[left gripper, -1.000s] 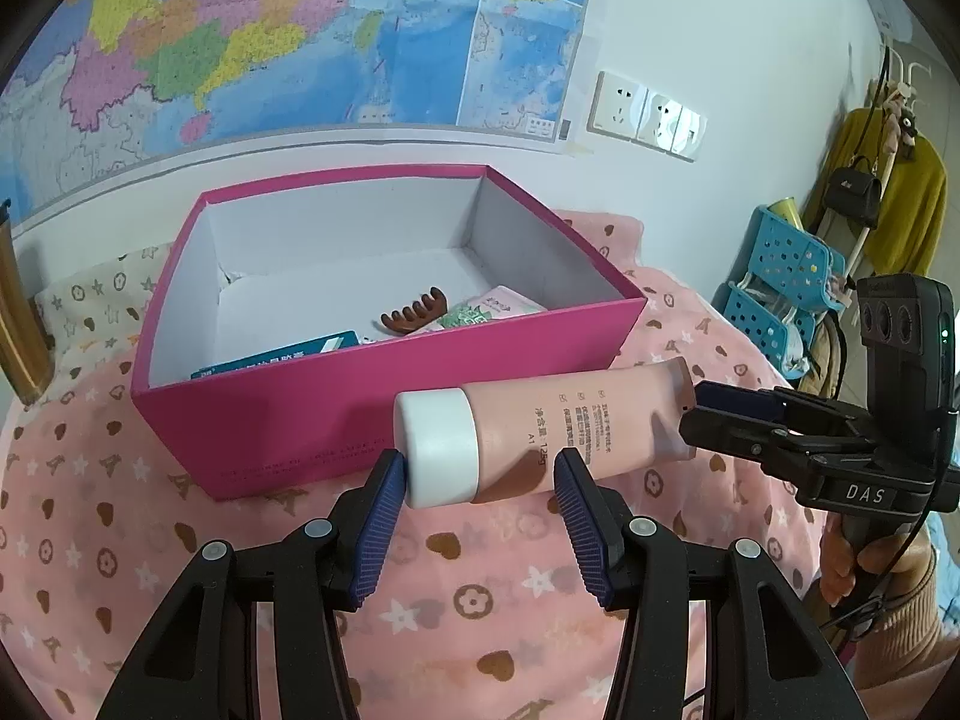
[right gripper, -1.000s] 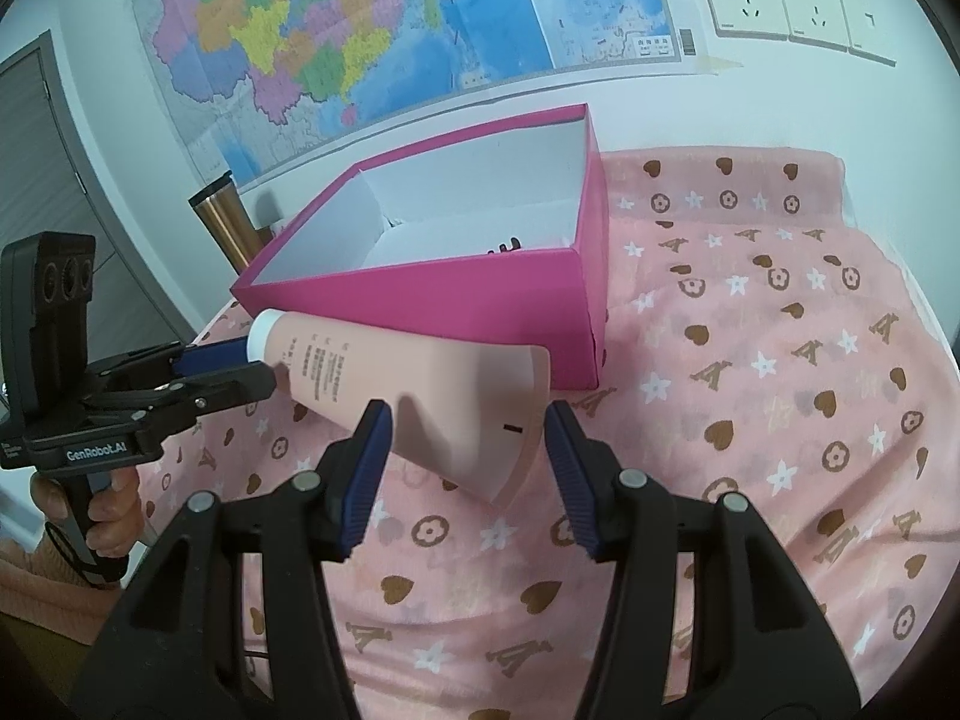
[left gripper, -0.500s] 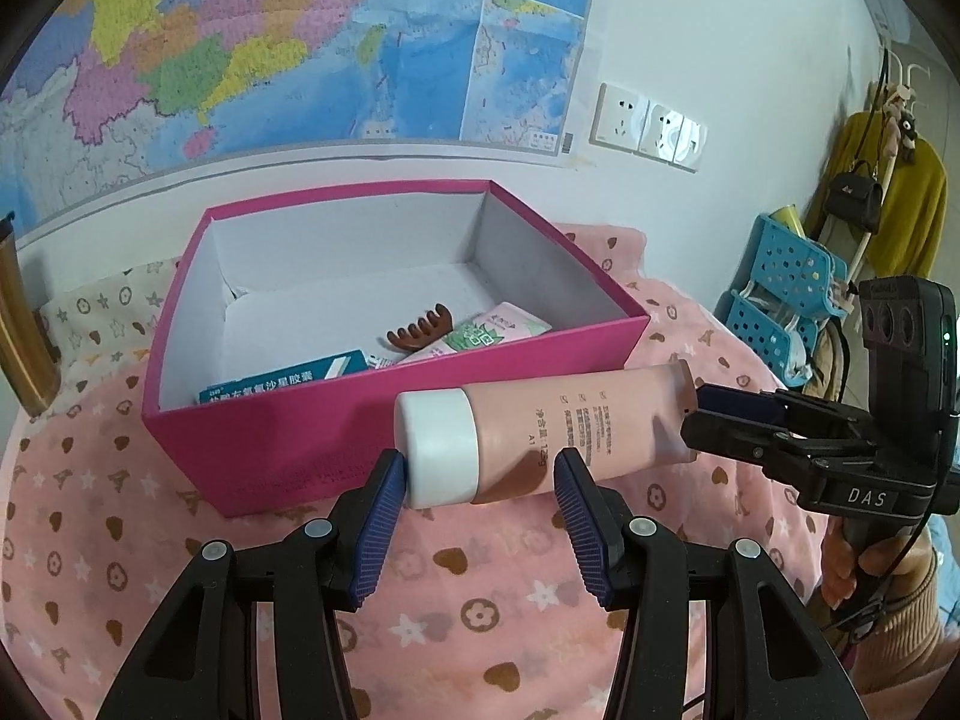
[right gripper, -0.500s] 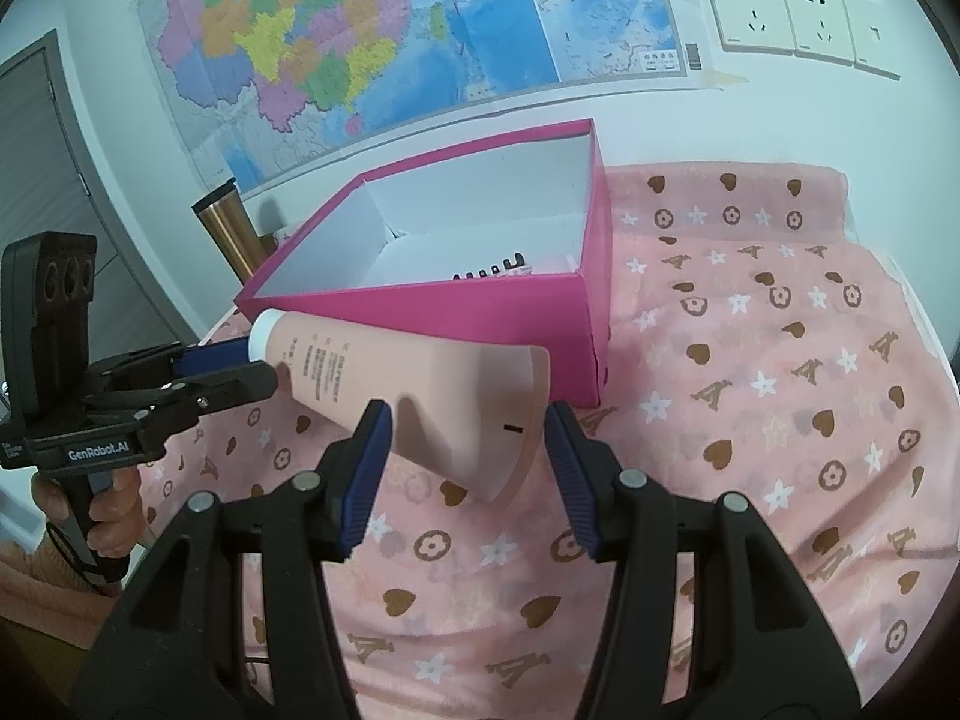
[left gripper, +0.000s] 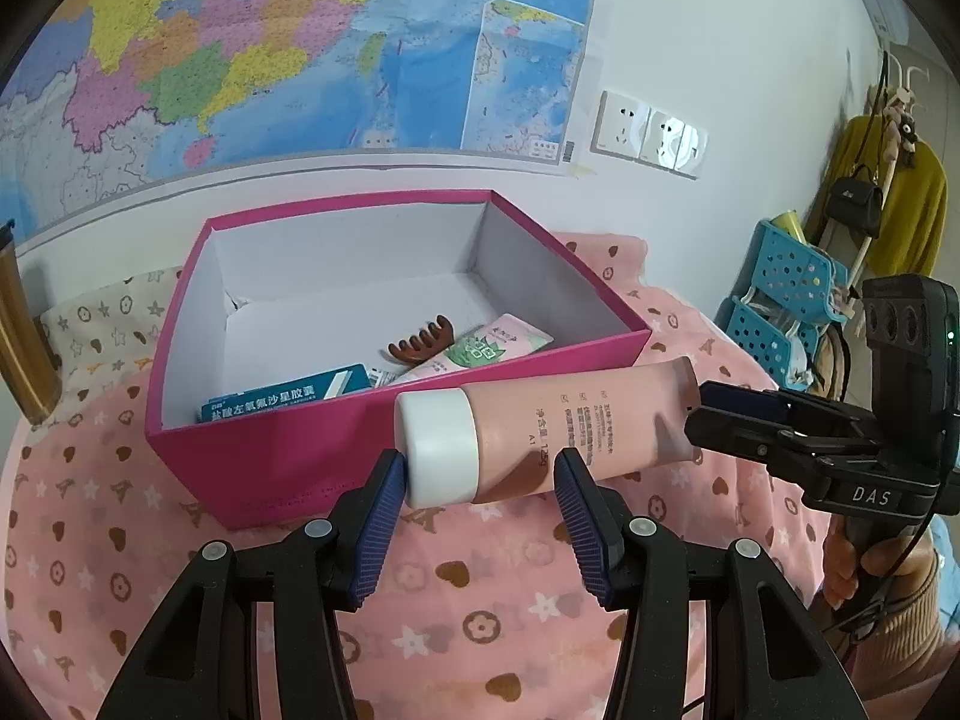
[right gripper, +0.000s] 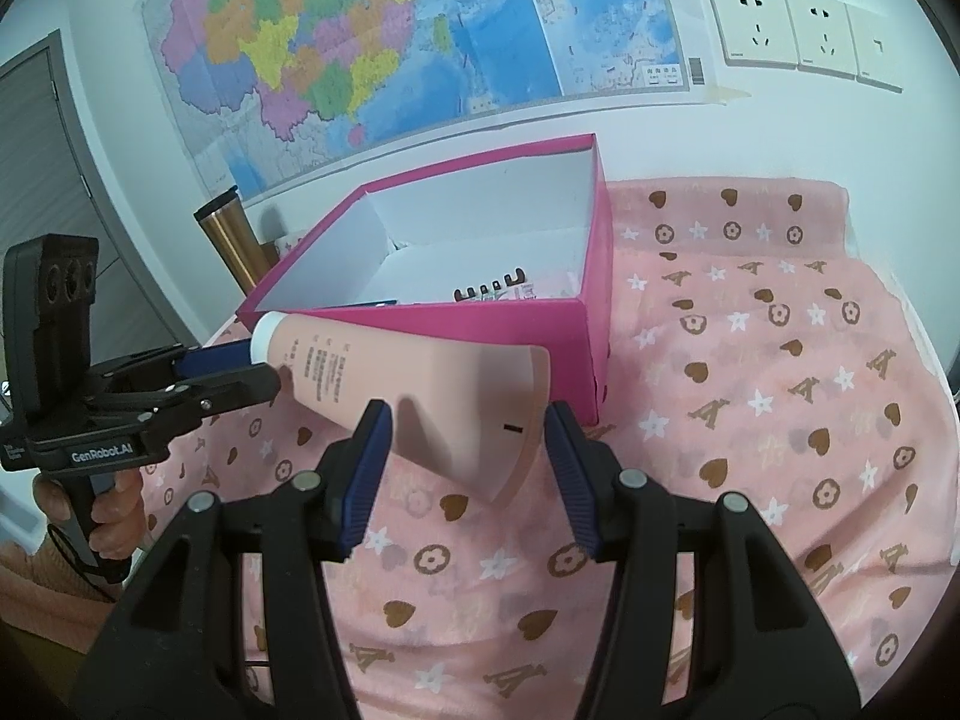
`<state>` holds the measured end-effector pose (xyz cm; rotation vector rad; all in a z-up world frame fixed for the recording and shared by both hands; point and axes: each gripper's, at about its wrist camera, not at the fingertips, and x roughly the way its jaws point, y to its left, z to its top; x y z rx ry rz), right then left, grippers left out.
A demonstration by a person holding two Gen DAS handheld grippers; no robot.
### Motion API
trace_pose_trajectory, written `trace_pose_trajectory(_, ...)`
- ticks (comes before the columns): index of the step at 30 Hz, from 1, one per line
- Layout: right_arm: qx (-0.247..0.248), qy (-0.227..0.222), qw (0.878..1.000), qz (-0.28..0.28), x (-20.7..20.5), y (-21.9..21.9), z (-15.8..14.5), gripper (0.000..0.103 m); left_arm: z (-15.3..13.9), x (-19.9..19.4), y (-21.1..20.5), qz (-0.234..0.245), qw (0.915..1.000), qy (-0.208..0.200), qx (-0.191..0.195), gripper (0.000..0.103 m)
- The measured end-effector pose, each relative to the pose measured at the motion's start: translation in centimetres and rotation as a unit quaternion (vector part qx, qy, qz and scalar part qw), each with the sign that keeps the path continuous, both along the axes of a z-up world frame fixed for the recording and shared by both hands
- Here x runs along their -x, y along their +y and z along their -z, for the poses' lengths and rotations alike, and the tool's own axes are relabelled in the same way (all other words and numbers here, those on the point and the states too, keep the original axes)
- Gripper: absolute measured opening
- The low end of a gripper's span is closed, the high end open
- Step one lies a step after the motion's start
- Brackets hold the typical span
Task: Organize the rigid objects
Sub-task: 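Carry the lotion tube over the magenta box rim with the right gripper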
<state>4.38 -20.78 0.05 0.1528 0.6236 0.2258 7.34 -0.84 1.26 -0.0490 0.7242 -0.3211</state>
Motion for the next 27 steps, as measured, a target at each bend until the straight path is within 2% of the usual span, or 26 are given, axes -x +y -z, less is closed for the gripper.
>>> trace_pose_trajectory(27, 0.008, -0.02, 1.0, -0.005, -1.0, -0.2, -1.4, 0.056, -0.8, -1.3, 0.1, -0.006, 0.9999, -0.008, 0.002, 0.051)
